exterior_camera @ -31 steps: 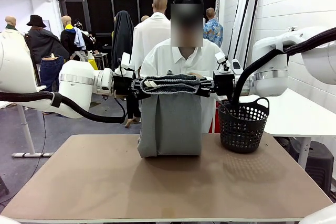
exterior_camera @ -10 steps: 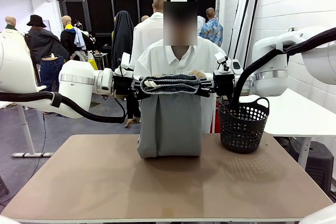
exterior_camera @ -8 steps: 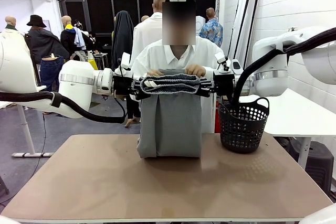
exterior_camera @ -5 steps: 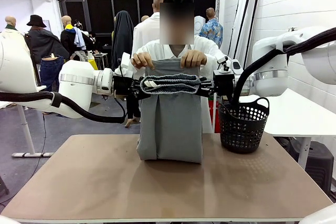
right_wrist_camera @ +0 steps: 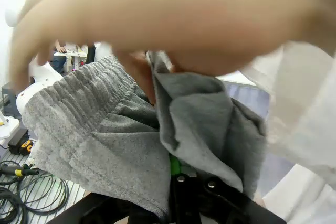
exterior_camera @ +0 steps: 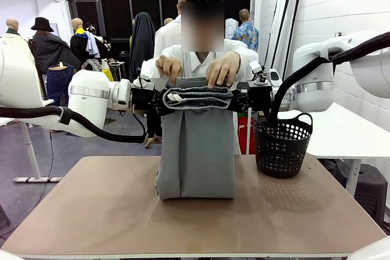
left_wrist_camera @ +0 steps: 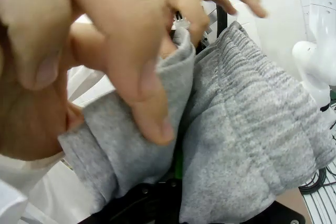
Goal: Fold the training pants.
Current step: Release the ends of the Training pants and then grab the overlapped ends.
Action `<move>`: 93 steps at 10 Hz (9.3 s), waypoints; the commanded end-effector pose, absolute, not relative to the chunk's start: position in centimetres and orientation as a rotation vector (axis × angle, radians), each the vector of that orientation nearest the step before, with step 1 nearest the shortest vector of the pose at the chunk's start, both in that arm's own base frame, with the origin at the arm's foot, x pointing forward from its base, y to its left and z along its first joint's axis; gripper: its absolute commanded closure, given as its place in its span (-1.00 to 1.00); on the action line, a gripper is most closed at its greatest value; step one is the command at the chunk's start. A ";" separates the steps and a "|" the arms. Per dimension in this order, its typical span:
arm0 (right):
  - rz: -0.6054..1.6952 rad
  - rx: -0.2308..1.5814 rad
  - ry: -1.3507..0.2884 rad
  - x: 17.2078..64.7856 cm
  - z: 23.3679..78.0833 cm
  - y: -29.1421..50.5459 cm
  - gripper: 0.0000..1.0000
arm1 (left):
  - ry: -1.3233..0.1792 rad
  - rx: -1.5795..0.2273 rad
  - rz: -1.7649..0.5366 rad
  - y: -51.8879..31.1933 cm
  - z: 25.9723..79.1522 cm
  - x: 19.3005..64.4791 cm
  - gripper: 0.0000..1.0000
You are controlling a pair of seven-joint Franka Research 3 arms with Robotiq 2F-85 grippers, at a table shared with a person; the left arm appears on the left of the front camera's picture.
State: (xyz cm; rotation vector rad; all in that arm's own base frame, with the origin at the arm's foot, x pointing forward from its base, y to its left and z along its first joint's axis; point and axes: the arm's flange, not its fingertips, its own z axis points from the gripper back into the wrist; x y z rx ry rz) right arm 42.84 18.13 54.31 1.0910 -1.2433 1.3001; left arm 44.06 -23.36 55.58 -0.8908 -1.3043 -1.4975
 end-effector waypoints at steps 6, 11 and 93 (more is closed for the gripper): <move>1.299 1.092 -1.248 42.6 54.4 18.2 1.00 | -1.334 -0.891 -1.484 -23.3 55.8 43.7 1.00; 1.299 1.092 -1.248 42.6 54.4 18.2 1.00 | -1.334 -0.891 -1.484 -23.3 55.8 43.7 1.00; 1.287 1.181 -1.094 41.4 54.5 17.3 -1.00 | -1.250 -0.939 -1.407 -20.8 56.8 44.1 -1.00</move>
